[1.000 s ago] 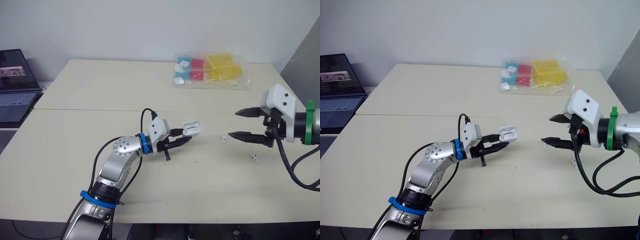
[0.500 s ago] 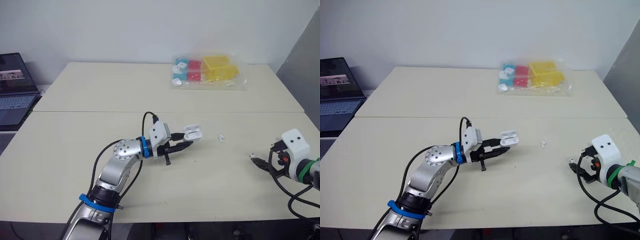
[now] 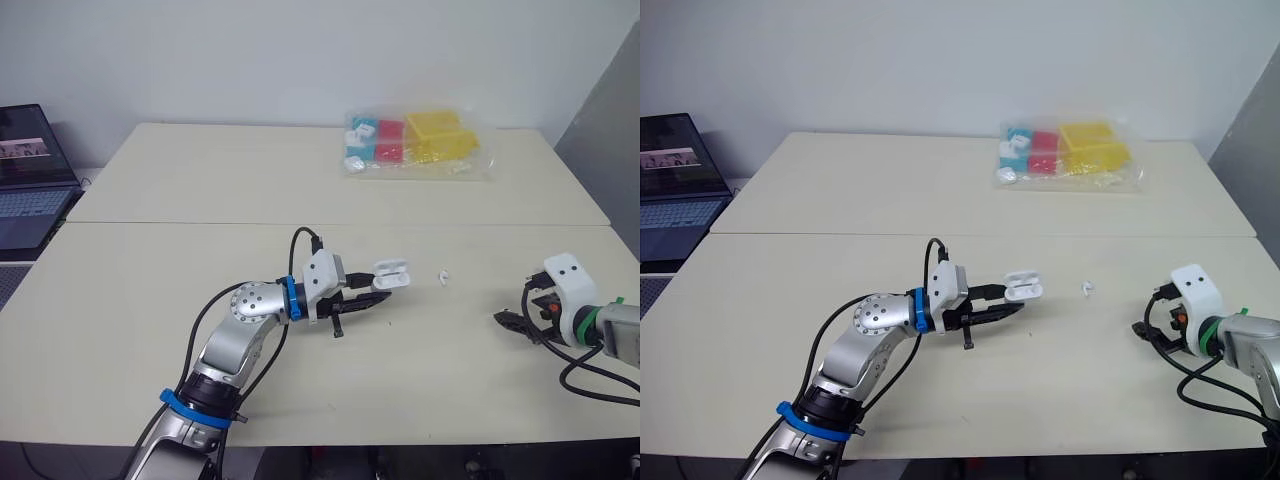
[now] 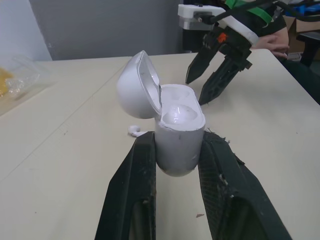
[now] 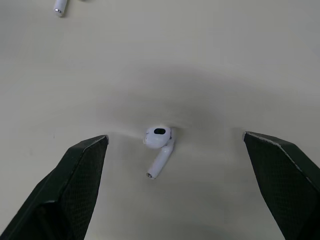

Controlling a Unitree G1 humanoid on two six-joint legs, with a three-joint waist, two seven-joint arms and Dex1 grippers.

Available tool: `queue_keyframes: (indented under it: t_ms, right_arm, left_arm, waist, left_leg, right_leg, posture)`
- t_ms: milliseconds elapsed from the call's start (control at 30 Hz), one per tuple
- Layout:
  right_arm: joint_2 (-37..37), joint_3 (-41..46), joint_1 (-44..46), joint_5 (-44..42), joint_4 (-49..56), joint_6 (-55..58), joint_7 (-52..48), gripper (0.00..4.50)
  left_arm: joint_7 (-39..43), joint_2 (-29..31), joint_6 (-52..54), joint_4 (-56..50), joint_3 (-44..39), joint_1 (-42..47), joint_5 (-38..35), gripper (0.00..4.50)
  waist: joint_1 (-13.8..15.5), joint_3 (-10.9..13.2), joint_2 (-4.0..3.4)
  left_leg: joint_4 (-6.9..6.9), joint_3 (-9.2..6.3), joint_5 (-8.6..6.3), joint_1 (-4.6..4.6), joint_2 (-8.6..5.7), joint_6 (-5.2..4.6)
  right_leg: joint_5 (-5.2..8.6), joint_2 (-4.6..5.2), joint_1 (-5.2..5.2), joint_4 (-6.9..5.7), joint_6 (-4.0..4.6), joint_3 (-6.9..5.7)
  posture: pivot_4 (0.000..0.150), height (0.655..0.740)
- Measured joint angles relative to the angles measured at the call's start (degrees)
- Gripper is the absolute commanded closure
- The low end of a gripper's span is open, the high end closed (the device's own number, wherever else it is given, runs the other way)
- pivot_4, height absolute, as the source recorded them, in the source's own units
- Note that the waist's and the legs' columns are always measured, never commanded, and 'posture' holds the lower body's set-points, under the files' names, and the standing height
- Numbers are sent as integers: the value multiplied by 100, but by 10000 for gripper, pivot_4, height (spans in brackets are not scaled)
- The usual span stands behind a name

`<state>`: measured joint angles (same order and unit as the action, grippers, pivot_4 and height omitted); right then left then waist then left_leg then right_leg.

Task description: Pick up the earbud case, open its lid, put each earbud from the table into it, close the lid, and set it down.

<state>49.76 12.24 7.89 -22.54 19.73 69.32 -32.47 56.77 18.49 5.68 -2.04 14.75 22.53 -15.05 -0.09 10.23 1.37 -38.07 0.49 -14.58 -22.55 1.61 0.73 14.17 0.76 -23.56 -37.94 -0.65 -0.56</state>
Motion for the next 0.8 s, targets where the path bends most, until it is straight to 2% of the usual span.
queue_keyframes:
  t_ms: [233,267,333,400,633,667,800]
  right_arm:
    - [-122,-127,2,66,-156,-151,86,0]
    - [-140,-138,2,81,-167,-155,100,1688]
    - [-170,-156,3,93,-216,-218,114,6370]
    - [-212,-157,12,95,-266,-278,128,13180]
    - [-286,-233,92,96,-354,-412,126,39535]
    - [-280,-236,95,97,-356,-415,126,40821]
    - [-239,-272,94,101,-354,-439,116,40802]
  left_arm:
    - [-12,0,0,0,0,1,4,37016]
    - [-15,1,0,0,0,1,8,37016]
    - [-27,6,1,0,0,1,21,37016]
    - [-42,7,2,0,0,1,29,37016]
    - [-44,29,6,0,0,2,41,37016]
    - [-45,32,7,0,0,2,43,37016]
    - [-48,43,7,0,0,2,51,37016]
  waist:
    - [0,0,0]
    - [0,0,0]
    - [0,0,0]
    - [0,0,0]
    - [-1,0,0]
    - [0,0,0]
    - [0,0,0]
  left_leg:
    - [1,-1,0,0,0,0]
    - [1,-1,0,0,1,0]
    - [1,-1,0,0,1,0]
    - [0,-1,0,0,1,0]
    - [0,-1,0,1,1,0]
    - [0,-1,0,0,1,0]
    - [0,-1,0,0,2,0]
  right_leg:
    - [0,-1,0,0,0,-2]
    - [0,-1,0,0,0,-2]
    - [0,0,0,1,0,-1]
    - [0,0,0,0,0,-1]
    - [0,0,1,1,-1,-1]
    - [0,0,1,1,-1,-2]
    - [0,1,1,1,-1,-1]
  posture:
    - [1500,7400]
    - [1500,7400]
    - [1500,7400]
    - [1500,7400]
    - [1500,7400]
    - [1500,7400]
    - [1500,7400]
